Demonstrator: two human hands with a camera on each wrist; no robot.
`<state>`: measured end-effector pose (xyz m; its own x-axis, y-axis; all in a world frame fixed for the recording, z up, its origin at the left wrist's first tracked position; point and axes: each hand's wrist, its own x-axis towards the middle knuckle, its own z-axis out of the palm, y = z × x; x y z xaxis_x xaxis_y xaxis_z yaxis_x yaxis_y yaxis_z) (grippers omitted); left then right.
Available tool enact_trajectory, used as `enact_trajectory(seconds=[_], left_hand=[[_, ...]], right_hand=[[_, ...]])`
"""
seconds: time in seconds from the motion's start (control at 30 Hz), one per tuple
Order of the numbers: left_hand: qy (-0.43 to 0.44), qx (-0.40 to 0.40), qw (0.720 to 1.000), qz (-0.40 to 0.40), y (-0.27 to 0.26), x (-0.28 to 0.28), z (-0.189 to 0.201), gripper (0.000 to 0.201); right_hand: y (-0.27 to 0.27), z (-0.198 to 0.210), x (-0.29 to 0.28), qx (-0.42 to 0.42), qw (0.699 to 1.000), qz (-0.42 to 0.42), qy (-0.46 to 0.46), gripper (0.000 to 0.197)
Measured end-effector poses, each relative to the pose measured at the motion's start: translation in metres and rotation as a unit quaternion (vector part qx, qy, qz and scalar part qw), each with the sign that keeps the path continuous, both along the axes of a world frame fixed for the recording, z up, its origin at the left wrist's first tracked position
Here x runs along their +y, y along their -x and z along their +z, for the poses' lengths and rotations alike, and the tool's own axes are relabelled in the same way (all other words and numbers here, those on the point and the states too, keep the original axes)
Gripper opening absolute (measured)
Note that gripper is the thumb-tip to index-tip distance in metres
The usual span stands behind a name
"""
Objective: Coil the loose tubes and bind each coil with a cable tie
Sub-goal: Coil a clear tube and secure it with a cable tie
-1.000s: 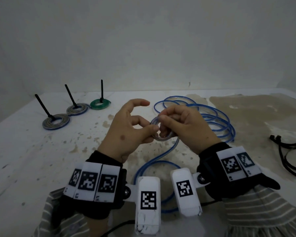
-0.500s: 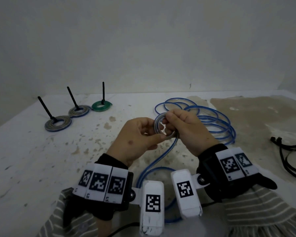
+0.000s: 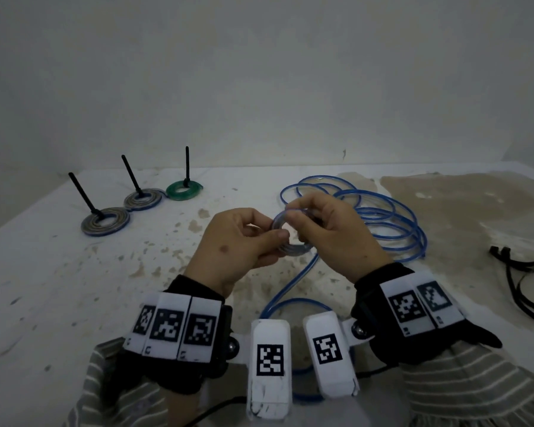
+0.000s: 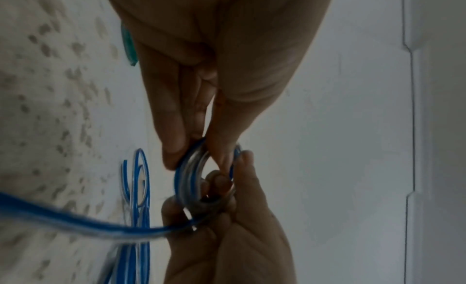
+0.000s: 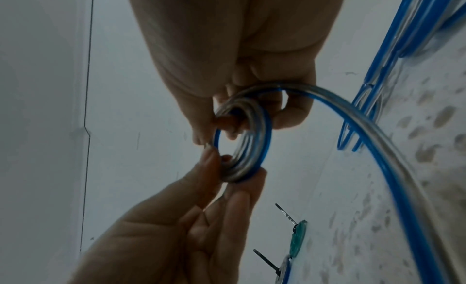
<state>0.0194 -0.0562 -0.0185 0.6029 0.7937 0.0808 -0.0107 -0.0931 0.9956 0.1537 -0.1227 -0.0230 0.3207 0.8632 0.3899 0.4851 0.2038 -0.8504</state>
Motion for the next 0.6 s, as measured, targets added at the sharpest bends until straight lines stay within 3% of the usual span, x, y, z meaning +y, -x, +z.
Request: enact_trajectory(seconds=[0.17, 0.3, 0.43, 0.53, 0.6], left_hand=[[0.108, -0.106, 0.988, 0.018, -0.003, -0.001, 0.003, 0.015], [0.105, -0.046, 0.993, -0.028, -0.009, -0.008, -0.001, 0.016], [0.009, 0.060, 0.998, -0.025, -0.009, -0.010, -0.004, 0.017], [-0.031, 0.036, 0.999, -0.009, -0.005, -0.008, 0.000, 0.008], [-0.030, 0.013, 0.999, -0.010, -0.001, -0.004, 0.002, 0.017]], right_hand=[[0.000, 0.002, 0.000, 0.114, 0.992, 0.060, -0.005, 0.017], [-0.001, 0.006, 0.000, 0.189, 0.977, 0.059, -0.076, 0.018], [-0.002, 0.006, -0.001, 0.181, 0.980, 0.060, -0.059, 0.021], [-0.001, 0.005, -0.001, 0.120, 0.990, 0.071, -0.024, 0.023], [-0.001, 0.003, -0.002, 0.081, 0.994, 0.079, -0.007, 0.022]])
